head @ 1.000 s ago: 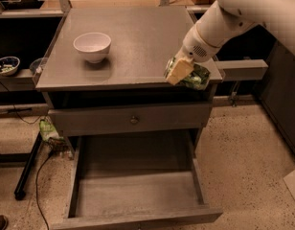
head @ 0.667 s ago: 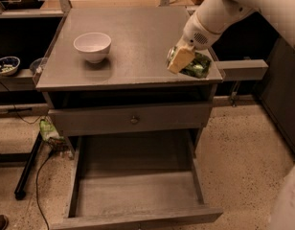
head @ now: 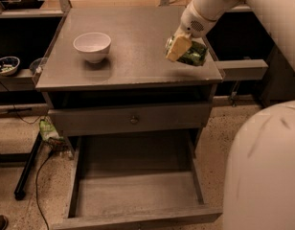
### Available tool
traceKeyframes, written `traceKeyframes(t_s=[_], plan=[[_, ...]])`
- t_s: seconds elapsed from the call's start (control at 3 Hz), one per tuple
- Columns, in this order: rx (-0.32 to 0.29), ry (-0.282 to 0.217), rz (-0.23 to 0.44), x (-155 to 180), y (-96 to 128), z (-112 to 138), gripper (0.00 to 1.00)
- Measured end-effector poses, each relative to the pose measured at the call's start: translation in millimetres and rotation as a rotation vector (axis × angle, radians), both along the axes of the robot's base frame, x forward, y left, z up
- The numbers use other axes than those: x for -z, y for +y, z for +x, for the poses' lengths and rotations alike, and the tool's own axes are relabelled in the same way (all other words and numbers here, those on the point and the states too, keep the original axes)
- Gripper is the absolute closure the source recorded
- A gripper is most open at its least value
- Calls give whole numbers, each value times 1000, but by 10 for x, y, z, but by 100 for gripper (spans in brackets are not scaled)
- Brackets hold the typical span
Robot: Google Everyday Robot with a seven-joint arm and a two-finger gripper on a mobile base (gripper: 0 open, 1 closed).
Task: Pick green can from middle drawer and place on counter
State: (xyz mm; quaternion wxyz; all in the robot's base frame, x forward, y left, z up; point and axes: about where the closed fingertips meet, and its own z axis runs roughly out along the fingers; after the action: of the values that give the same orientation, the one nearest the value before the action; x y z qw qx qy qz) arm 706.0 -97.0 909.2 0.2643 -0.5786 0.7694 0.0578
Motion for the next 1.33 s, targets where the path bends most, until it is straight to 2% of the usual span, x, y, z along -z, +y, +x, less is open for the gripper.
traceKeyframes(t_s=[0.33, 0.67, 1.33], plan=[[-24, 29, 26, 93, 43, 184, 100], [-66, 74, 47, 293, 190, 432, 100], [-102, 111, 62, 470, 312, 547, 100]])
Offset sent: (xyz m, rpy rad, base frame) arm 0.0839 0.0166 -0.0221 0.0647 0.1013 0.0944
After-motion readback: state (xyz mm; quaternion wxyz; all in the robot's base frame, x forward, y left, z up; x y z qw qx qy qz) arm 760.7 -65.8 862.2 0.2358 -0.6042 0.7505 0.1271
